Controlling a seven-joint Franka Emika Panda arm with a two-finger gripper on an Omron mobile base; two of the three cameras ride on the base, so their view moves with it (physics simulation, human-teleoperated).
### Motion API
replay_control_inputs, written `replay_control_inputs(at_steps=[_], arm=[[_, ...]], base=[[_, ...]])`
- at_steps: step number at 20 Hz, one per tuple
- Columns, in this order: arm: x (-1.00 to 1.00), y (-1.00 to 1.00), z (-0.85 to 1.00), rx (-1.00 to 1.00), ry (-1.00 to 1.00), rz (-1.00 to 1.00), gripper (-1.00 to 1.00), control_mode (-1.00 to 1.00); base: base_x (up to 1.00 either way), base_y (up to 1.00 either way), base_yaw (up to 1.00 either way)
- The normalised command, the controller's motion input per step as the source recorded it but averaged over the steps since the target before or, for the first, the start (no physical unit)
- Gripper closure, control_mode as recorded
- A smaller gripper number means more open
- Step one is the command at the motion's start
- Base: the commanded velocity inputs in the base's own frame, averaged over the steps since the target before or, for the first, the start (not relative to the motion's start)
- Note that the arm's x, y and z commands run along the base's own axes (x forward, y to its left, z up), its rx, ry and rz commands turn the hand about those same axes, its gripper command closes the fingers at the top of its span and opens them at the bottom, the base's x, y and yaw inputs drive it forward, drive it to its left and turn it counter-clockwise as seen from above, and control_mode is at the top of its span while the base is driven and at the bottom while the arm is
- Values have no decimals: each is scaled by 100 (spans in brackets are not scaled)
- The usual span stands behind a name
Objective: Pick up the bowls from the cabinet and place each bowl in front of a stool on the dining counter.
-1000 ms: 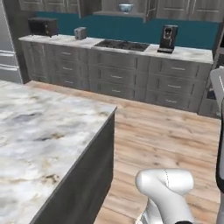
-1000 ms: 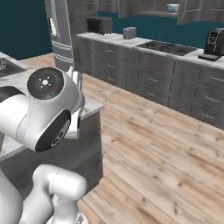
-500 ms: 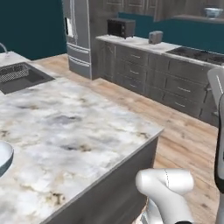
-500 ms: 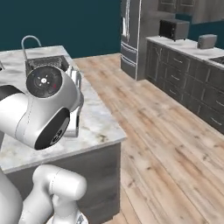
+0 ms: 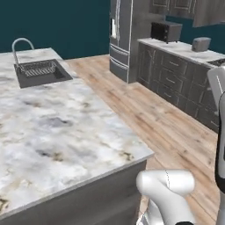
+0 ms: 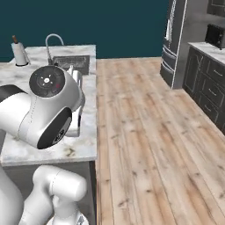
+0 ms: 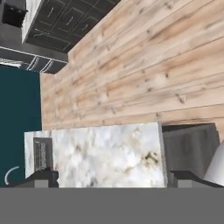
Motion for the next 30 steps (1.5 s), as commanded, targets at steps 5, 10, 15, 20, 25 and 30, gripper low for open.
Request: replay_control_inputs(at_steps=[5, 10, 15, 20, 25, 30], arm=[[0, 0, 0, 0, 0, 0, -100, 100], [0, 0, 0, 0, 0, 0, -100, 100], [0, 0, 0, 0, 0, 0, -100, 100], [0, 0, 0, 0, 0, 0, -100, 100], [0, 0, 0, 0, 0, 0, -100, 100], [0, 0, 0, 0, 0, 0, -100, 100]], base=[[35, -100, 33], [49, -100, 26], [73, -100, 12], [71, -81, -42], [76, -47, -52], [80, -4, -57]])
